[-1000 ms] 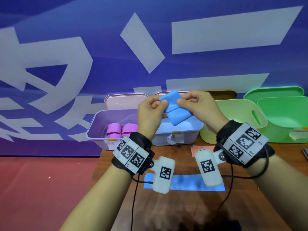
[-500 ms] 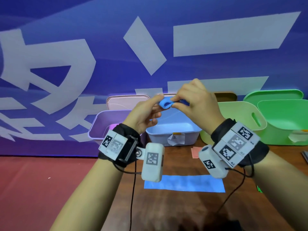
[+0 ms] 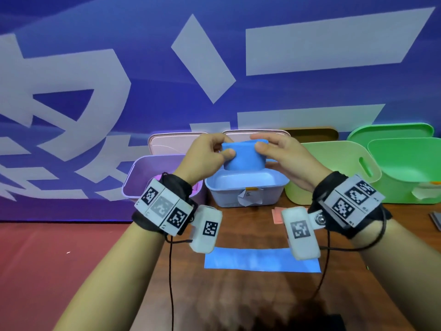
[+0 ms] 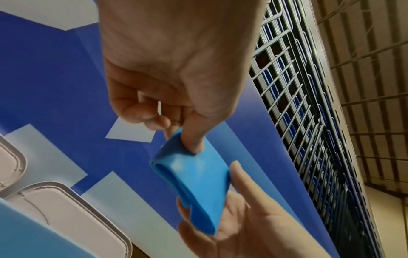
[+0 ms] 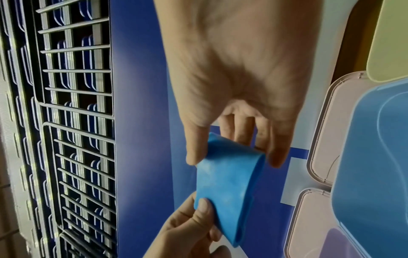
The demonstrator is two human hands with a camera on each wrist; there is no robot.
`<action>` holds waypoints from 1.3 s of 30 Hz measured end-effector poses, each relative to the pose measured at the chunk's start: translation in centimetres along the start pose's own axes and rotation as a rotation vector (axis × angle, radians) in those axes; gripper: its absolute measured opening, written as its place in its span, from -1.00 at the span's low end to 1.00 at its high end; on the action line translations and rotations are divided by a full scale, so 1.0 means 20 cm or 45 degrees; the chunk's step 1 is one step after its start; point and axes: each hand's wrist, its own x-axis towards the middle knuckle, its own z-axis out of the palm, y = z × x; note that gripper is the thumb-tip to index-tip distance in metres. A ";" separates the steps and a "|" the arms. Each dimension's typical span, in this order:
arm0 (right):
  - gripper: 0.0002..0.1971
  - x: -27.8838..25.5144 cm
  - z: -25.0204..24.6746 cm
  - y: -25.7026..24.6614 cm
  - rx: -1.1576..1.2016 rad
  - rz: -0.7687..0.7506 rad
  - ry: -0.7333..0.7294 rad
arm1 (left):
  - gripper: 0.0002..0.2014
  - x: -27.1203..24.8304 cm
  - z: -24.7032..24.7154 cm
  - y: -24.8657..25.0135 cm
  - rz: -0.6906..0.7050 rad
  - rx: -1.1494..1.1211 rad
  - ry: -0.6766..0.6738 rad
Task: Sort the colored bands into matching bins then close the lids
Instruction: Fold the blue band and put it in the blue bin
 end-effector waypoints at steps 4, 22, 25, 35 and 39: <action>-0.79 0.03 0.00 0.03 -0.019 -0.008 -0.004 | -0.70 0.04 0.01 -0.03 0.035 0.070 -0.015; -0.89 0.38 -0.06 0.24 -0.150 0.117 0.320 | -0.93 0.31 0.24 -0.32 -0.424 -0.671 -0.029; -0.92 0.48 -0.08 0.30 -0.033 0.279 0.233 | -0.90 0.39 0.29 -0.38 -0.512 -0.720 -0.031; -0.91 0.90 -0.09 0.66 0.106 0.874 0.040 | -0.71 0.67 0.46 -0.73 -1.015 -0.769 0.100; -0.78 1.01 -0.08 0.77 0.056 0.959 0.082 | -0.74 0.77 0.49 -0.80 -1.116 -0.650 0.095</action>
